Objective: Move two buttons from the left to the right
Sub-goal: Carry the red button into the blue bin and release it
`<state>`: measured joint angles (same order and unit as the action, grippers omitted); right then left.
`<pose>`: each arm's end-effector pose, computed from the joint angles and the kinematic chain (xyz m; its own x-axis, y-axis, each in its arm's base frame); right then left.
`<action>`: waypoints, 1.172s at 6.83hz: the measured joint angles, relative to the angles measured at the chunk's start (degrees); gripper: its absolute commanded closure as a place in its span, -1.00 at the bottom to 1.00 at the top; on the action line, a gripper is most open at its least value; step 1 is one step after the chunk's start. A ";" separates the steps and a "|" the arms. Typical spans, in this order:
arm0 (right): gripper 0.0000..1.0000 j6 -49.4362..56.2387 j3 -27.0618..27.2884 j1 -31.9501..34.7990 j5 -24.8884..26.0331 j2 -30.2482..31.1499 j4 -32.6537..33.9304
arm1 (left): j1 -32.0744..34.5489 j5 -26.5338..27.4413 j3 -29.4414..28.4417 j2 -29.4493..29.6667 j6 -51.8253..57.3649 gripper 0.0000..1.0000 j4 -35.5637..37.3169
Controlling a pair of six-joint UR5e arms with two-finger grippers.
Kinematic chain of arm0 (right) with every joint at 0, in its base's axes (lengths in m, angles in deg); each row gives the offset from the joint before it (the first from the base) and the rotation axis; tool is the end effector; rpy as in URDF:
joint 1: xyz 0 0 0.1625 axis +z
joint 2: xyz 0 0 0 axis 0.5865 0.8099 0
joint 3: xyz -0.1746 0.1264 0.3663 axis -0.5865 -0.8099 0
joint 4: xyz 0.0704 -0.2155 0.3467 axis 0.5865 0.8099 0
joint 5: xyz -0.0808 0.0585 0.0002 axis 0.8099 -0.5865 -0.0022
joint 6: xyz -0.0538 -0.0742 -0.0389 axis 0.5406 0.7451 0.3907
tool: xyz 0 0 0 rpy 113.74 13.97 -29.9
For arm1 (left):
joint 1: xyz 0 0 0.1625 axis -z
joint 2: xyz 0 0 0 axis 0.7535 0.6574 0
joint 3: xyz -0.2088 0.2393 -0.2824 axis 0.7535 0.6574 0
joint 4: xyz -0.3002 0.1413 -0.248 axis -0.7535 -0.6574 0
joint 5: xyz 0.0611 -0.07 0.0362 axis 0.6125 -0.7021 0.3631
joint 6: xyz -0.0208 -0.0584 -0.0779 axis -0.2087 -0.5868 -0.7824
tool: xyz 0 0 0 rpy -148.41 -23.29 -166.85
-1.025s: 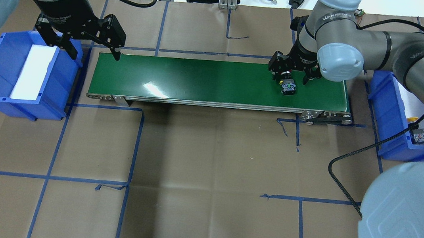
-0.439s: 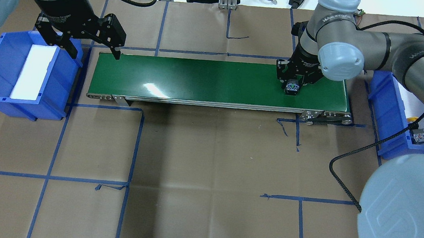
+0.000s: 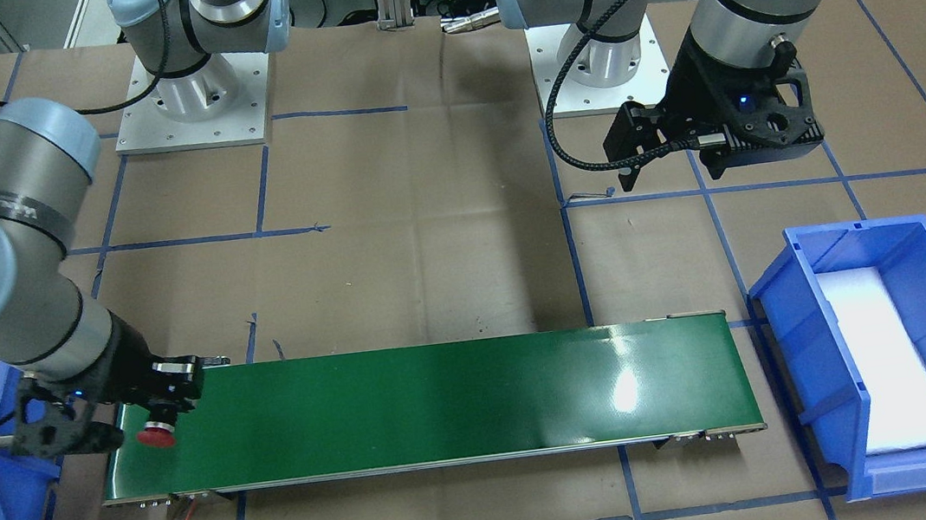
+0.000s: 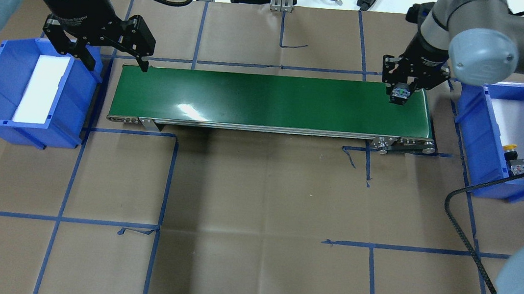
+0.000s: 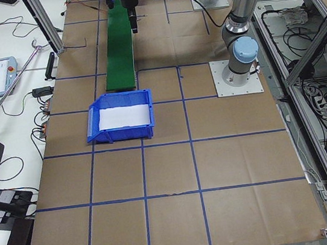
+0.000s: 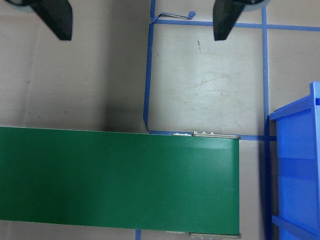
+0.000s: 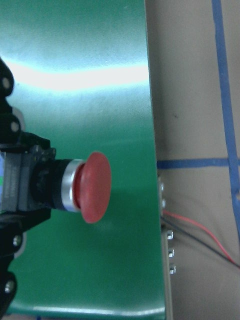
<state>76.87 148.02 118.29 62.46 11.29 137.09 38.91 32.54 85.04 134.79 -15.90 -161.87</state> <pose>0.0588 -0.6247 0.3388 -0.9921 0.0979 -0.0788 0.0991 0.9950 -0.0111 -0.1141 -0.5192 0.4824 -0.9985 -0.0553 0.0060 -0.0552 0.9984 0.0073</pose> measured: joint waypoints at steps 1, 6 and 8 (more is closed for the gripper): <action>0.92 4.00 -0.03 -4.67 0.00 3.00 -1.18 | 0.00 0.02 -0.28 0.20 -0.07 -1.00 -0.01; 0.93 33.95 0.58 -22.30 5.78 2.73 -0.48 | 0.00 0.09 -0.58 0.35 -0.25 -1.00 -0.01; 0.92 35.20 0.67 -22.58 6.15 -1.36 0.58 | 0.00 0.09 -0.61 0.40 -0.26 -1.00 -0.01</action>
<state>112.07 148.69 95.71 68.61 9.93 137.67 38.91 32.63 84.43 135.19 -16.16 -161.89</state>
